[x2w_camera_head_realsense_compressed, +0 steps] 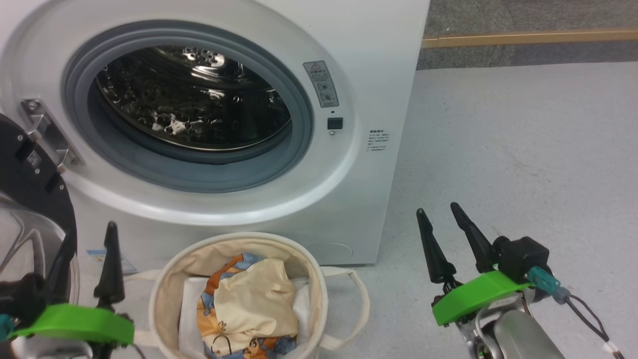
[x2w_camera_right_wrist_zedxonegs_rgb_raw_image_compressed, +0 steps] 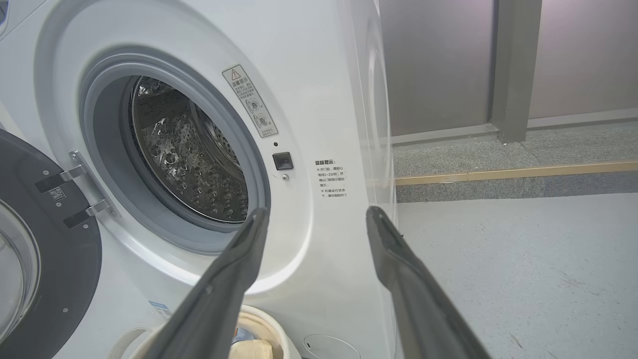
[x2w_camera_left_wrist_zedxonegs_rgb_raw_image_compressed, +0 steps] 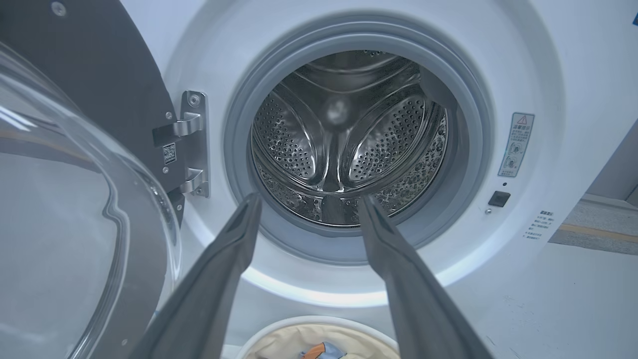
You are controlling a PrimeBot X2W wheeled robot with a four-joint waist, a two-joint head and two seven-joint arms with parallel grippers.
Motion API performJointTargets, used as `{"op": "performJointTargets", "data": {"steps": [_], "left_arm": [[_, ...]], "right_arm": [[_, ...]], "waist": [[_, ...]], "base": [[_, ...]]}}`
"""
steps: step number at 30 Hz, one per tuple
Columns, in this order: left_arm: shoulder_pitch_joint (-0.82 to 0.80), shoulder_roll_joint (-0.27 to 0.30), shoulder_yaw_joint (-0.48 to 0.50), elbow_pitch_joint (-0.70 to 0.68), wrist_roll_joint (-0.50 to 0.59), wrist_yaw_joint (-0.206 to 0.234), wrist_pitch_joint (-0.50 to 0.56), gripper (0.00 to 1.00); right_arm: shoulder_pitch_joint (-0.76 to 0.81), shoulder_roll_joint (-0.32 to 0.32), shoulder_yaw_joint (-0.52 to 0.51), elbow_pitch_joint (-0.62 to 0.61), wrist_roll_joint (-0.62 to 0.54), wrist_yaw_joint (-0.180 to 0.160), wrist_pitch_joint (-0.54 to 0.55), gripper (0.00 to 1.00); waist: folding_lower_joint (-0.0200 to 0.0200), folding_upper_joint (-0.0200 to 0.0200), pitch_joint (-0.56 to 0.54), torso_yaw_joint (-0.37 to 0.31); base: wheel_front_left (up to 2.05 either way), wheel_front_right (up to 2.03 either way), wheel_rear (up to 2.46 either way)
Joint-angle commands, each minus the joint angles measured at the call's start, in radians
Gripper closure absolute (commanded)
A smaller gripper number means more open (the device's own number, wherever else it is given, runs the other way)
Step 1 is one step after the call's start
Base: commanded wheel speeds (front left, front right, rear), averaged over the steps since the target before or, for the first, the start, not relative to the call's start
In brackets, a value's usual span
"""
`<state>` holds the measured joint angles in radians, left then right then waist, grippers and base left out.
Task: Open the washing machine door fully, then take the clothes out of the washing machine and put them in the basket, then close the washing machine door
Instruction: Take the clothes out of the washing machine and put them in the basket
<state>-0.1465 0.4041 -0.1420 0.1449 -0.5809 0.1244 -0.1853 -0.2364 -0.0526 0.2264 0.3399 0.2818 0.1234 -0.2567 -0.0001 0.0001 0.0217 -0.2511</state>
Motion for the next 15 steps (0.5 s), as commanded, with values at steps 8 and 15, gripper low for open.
{"op": "performJointTargets", "data": {"steps": [8, 15], "left_arm": [[0.035, 0.082, 0.075, -0.097, -0.003, 0.033, 0.030, 0.00], [0.019, 0.085, 0.063, -0.067, 0.010, 0.041, 0.028, 0.00]], "right_arm": [[-0.015, 0.002, 0.010, -0.046, -0.015, 0.007, -0.005, 0.00], [-0.027, 0.002, 0.018, -0.043, -0.027, 0.007, -0.005, 0.00]], "waist": [[0.0001, -0.0001, -0.006, -0.005], [0.0001, -0.0001, -0.007, 0.007]], "base": [[0.00, 0.00, 0.00], [0.00, 0.00, 0.00]]}}
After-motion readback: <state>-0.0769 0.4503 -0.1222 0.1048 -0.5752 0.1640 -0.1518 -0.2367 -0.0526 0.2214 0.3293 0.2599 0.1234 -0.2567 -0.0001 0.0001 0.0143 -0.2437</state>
